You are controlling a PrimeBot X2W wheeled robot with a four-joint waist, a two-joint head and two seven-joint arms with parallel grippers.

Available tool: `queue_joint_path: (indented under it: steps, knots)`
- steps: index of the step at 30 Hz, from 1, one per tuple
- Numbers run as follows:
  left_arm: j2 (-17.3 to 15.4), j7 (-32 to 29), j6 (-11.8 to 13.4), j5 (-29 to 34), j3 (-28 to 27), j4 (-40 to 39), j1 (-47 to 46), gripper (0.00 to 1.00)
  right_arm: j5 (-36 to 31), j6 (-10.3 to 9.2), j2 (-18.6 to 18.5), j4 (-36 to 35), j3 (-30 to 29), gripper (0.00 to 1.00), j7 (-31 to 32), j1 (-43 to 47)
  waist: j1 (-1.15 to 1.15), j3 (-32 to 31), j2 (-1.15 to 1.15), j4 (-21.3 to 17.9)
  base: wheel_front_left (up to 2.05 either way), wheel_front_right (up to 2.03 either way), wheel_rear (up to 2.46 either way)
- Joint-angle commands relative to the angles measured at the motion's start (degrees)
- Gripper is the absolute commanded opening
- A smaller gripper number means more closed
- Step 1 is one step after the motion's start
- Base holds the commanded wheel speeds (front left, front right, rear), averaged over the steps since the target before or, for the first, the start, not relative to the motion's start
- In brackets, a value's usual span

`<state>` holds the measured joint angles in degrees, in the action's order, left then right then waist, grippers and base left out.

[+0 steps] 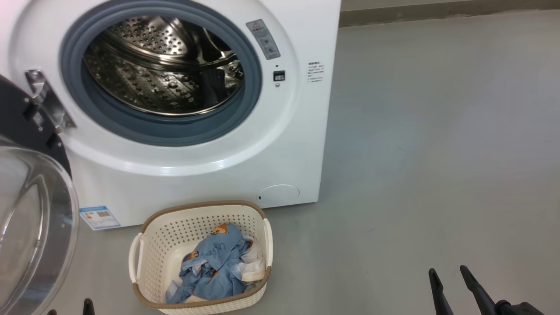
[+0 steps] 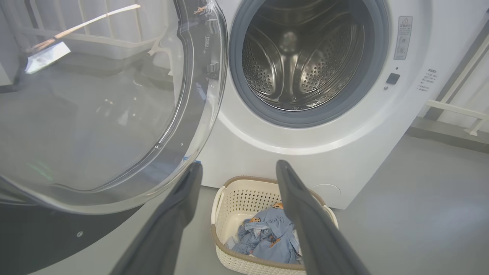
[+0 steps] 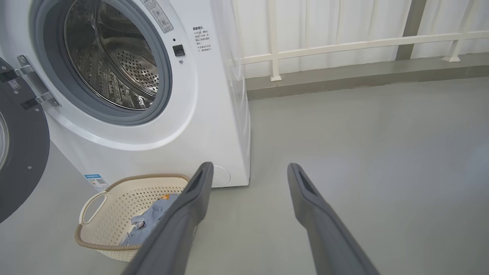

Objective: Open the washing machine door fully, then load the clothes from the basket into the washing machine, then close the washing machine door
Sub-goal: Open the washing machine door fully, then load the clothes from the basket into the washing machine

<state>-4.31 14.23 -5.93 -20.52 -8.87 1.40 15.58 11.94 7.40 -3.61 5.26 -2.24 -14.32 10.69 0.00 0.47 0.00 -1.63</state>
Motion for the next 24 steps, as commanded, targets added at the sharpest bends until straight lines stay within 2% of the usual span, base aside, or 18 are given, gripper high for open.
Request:
queue_joint_path:
  steps: [1, 8, 24]
  knots:
    - [-0.1, 0.7, -0.7, 1.1, -2.6, -0.9, -1.1, 1.00, -0.7, 0.09, -0.5, -1.7, 1.5, 1.00, -0.7, -2.1, 0.00, 0.1, 0.00, -0.9, 0.00, 0.00, 0.00]
    - [0.8, 0.8, -1.4, 2.2, -3.6, 0.8, -1.7, 1.00, -1.1, 0.09, -0.5, -1.8, 0.9, 1.00, -0.7, -2.2, 0.00, -0.7, 0.00, -0.2, 0.00, 0.00, 0.00]
    - [0.8, 0.8, -1.5, 2.9, 0.2, 1.0, 0.5, 1.00, -1.2, 0.09, -1.1, -1.3, 1.1, 1.00, -0.7, -2.0, 0.00, -2.5, 0.00, 1.3, 0.00, 0.00, 0.00]
